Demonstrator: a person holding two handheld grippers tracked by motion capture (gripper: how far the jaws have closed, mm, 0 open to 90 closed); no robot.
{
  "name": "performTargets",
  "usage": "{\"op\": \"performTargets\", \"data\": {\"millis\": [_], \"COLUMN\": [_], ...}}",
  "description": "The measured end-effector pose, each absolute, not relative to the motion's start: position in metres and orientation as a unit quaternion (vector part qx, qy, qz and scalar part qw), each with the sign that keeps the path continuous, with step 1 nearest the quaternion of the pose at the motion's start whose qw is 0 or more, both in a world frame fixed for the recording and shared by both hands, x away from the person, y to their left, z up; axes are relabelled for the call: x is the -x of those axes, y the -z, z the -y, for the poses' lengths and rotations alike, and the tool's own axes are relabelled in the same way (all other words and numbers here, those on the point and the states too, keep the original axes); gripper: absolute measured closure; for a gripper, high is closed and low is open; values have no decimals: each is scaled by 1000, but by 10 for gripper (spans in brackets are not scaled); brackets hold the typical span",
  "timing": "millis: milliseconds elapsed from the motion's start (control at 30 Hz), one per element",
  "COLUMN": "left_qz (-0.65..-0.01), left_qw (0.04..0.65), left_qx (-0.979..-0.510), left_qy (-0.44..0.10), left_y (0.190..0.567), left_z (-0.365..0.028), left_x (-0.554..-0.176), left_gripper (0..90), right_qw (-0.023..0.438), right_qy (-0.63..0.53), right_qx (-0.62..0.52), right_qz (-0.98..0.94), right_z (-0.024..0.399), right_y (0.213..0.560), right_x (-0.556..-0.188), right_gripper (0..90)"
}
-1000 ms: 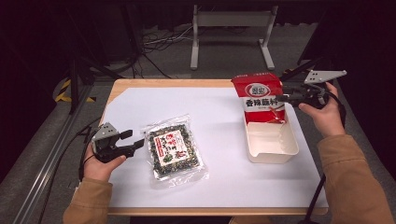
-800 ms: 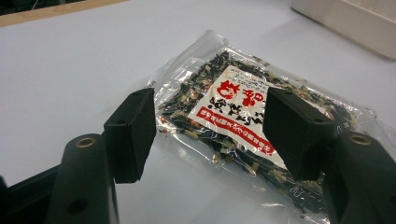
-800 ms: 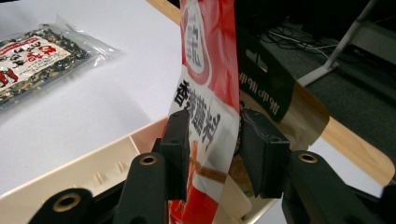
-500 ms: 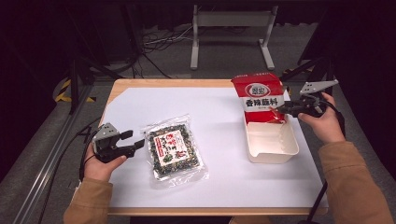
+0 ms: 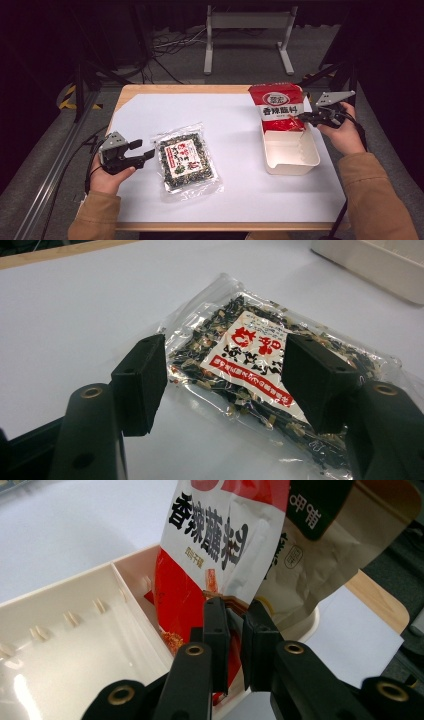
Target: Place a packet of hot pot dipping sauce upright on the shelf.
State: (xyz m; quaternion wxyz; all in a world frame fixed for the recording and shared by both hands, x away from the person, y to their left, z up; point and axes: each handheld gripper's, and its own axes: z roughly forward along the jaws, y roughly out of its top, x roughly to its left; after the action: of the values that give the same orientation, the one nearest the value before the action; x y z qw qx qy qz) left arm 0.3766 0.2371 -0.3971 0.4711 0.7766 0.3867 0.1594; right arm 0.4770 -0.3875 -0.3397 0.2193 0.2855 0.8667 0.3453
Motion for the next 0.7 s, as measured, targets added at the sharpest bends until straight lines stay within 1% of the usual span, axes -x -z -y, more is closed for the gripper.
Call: {"op": "performTargets", "data": {"millis": [300, 400, 433, 533, 633, 700], "left_qz": [-384, -385, -385, -387, -386, -387], "left_qw": [470, 471, 471, 472, 471, 471], "left_qx": [-778, -778, -778, -776, -778, -777], "left_qy": [-160, -160, -160, -158, -157, -157], "left_y": [397, 397, 397, 397, 397, 397], "left_z": [-236, -237, -237, -237, -237, -237], "left_x": [-377, -377, -377, -377, -377, -377], "left_gripper": [356, 356, 355, 356, 356, 356], "right_qw": [206, 198, 195, 196, 197, 195], "right_qy": [-328, -305, -282, -275, -272, -281], "right_qx": [-305, -312, -312, -313, -311, -316], "right_qz": [-870, -878, -886, -888, -889, -885], "right_z": [388, 385, 383, 380, 379, 380], "right_y": [343, 344, 348, 350, 349, 348], "right_x": [-474, -474, -474, -472, -473, -474], "right_gripper": [848, 866, 870, 870, 842, 779]}}
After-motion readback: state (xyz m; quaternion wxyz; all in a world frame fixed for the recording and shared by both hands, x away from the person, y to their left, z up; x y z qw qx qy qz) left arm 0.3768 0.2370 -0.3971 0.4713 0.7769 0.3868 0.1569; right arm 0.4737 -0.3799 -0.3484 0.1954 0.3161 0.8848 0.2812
